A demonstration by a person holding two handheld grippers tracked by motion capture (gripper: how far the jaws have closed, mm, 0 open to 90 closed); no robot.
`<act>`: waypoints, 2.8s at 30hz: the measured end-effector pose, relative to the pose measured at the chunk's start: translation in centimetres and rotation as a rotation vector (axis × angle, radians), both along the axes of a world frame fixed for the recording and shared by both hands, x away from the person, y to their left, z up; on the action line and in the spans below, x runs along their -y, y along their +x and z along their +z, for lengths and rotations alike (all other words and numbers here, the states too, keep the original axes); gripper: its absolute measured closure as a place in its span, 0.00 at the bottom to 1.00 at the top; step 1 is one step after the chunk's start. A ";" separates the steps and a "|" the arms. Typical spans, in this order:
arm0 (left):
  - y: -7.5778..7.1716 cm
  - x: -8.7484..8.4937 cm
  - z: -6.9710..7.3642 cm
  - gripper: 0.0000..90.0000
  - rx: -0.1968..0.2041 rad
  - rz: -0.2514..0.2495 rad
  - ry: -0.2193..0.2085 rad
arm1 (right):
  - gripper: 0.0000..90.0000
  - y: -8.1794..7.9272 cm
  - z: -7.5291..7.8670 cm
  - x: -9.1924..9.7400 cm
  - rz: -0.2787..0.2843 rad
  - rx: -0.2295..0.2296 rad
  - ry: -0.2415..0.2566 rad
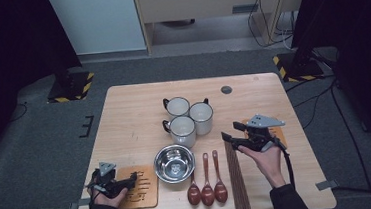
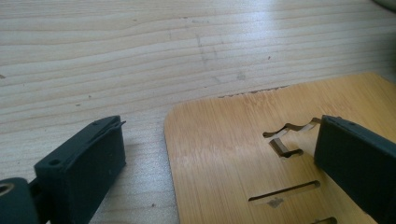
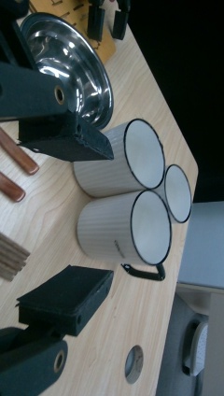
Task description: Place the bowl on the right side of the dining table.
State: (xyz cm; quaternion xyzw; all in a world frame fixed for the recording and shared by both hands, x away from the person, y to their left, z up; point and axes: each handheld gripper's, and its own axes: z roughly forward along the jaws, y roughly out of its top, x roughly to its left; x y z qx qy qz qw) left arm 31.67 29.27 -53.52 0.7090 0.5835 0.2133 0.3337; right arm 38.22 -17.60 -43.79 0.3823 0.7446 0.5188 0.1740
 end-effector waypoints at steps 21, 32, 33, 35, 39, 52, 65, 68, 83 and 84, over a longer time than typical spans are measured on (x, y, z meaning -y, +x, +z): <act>0.0 0.0 0.0 0.01 0.000 0.000 0.000 | 0.47 -0.6 -0.4 -5.0 0.084 -0.031 -0.005; 0.0 0.0 0.0 0.01 0.000 0.000 0.000 | 0.47 -0.6 -0.7 -6.8 0.099 -0.061 0.007; 0.0 0.0 0.0 0.01 0.000 0.000 0.000 | 0.47 -0.5 -0.7 -7.0 0.102 -0.066 0.007; 0.0 0.0 0.0 0.01 0.000 0.000 0.000 | 0.48 -0.4 -0.9 -7.4 0.108 -0.084 0.011; 0.0 0.0 0.0 0.01 0.000 0.000 0.000 | 0.51 -0.1 -1.3 -8.0 0.116 -0.103 0.003; 0.0 0.0 0.0 0.01 0.000 -0.001 0.000 | 0.63 0.4 -2.7 -10.8 0.163 -0.185 -0.036; 0.0 0.0 0.0 0.01 0.000 -0.001 0.000 | 0.70 0.8 -4.5 -12.3 0.174 -0.262 -0.098; 0.0 0.0 0.0 0.01 0.000 0.000 0.000 | 0.72 0.9 -4.9 -12.5 0.172 -0.277 -0.119; 0.0 0.0 0.0 0.01 0.000 -0.001 0.000 | 0.75 1.5 -5.7 -12.7 0.146 -0.319 -0.153; 0.0 0.0 0.0 0.01 0.000 -0.001 0.001 | 0.75 1.5 -5.8 -12.8 0.145 -0.323 -0.158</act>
